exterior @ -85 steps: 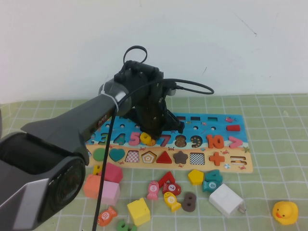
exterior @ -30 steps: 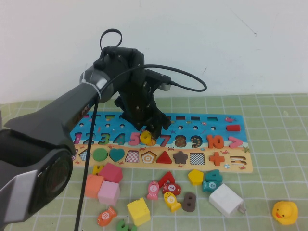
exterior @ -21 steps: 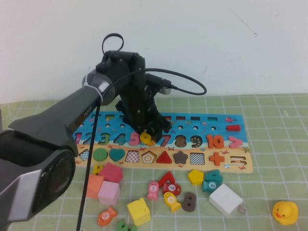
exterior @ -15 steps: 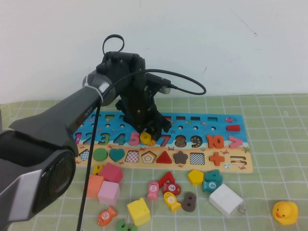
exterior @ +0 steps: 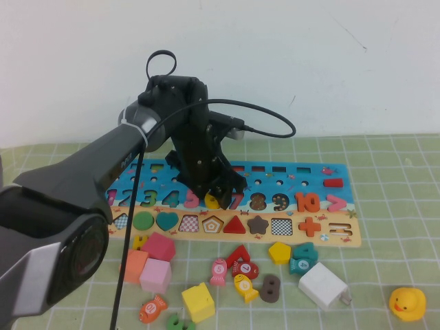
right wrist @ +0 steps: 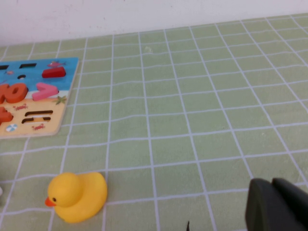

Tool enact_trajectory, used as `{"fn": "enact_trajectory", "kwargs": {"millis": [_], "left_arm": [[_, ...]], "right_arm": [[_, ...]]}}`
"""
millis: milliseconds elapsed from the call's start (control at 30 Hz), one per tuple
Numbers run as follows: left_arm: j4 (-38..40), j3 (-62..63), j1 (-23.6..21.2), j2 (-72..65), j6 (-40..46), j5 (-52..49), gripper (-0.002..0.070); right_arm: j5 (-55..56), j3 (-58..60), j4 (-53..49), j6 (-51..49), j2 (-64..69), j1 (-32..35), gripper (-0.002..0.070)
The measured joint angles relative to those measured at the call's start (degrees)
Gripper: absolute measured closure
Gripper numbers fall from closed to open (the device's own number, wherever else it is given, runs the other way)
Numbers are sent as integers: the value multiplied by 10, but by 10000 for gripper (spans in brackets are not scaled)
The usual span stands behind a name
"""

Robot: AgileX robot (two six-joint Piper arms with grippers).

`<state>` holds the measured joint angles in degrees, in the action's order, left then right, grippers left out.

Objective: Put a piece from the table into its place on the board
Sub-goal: Place the "number 6" into the hole of the number 6

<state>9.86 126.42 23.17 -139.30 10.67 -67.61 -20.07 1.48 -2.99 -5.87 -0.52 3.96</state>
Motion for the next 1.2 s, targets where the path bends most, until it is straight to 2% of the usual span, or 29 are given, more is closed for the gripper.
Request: {"fn": "enact_trajectory", "kwargs": {"millis": [400,600,1000,1200], "left_arm": [[21,0,0,0,-16,-19,278],[4,0,0,0,-35,6,279],[-13,0,0,0,-40,22,374],[-15,0,0,0,-40,29,382]], "right_arm": [[0,0,0,0,0,0,678],[0,0,0,0,0,0,678],[0,0,0,0,0,0,678],[0,0,0,0,0,0,678]]}}
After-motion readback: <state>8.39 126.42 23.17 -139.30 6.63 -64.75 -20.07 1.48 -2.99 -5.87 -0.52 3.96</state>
